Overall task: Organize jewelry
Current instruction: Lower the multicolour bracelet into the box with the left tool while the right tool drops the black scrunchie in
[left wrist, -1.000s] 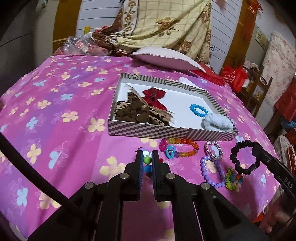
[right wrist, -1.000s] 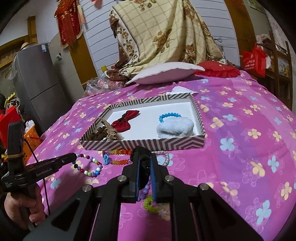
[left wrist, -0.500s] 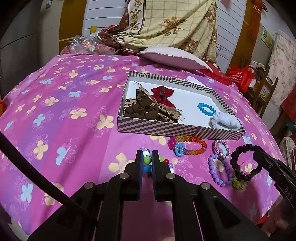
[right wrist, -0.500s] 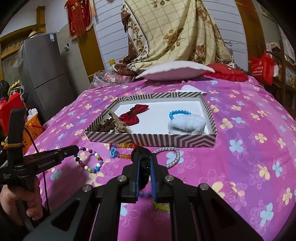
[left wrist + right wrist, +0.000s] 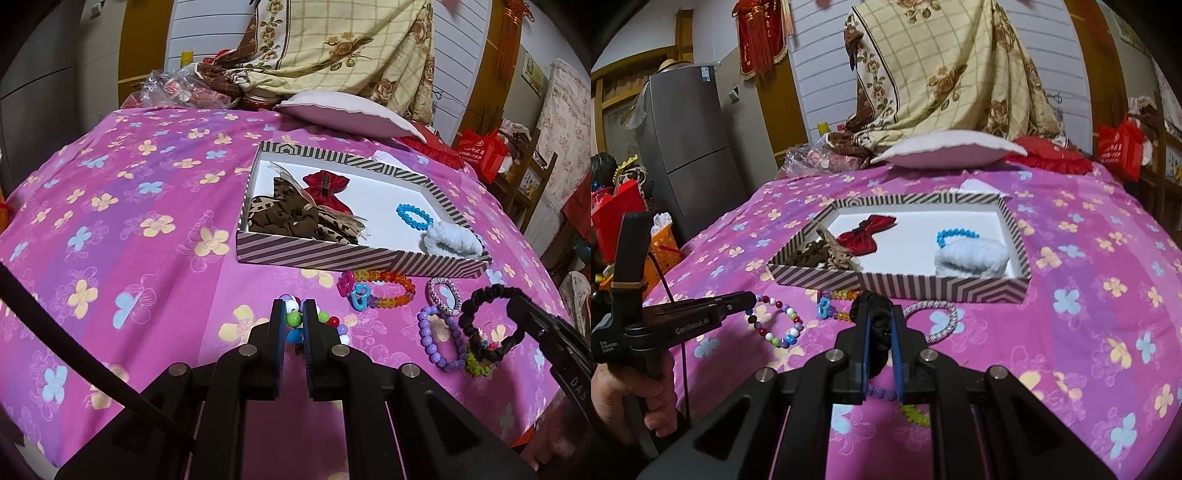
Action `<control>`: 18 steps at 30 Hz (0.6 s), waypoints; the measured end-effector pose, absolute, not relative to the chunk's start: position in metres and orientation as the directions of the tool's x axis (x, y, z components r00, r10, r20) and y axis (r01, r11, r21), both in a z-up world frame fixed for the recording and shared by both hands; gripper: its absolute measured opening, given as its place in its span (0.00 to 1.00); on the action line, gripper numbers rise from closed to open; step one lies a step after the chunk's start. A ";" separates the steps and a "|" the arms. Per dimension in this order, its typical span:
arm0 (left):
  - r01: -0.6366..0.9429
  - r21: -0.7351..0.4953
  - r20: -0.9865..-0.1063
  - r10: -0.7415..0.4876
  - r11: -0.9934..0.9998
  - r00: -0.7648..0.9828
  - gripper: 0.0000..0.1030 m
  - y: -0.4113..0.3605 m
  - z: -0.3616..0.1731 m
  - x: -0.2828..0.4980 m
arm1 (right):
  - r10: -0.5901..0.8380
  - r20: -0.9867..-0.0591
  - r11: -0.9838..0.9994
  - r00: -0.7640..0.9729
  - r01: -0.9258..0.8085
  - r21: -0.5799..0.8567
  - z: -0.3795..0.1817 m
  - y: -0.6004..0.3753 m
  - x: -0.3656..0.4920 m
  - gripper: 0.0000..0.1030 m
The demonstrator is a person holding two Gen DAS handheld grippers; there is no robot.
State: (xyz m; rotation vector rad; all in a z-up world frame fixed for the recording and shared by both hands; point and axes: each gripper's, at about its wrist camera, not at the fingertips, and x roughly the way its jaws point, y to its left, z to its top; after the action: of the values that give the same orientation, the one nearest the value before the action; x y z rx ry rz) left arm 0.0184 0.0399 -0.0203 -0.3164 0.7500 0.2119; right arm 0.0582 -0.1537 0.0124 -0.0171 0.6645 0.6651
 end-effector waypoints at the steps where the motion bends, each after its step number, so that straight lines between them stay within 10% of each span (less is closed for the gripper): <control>1: -0.300 -0.204 -0.697 0.077 0.932 0.713 0.00 0.040 -0.020 0.018 | 0.562 -0.583 0.797 0.588 -0.574 0.189 0.012 -0.153 0.059 0.10; 18: -0.247 -0.204 -0.660 0.053 0.947 0.750 0.00 0.035 0.007 0.009 | 0.616 -0.481 0.774 0.623 -0.592 0.225 0.050 -0.147 0.102 0.10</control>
State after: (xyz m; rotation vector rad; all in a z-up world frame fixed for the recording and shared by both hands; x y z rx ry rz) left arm 0.0095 0.0348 0.0073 -0.2878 0.7065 0.1664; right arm 0.1023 -0.1468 0.0496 0.0457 0.5698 0.6939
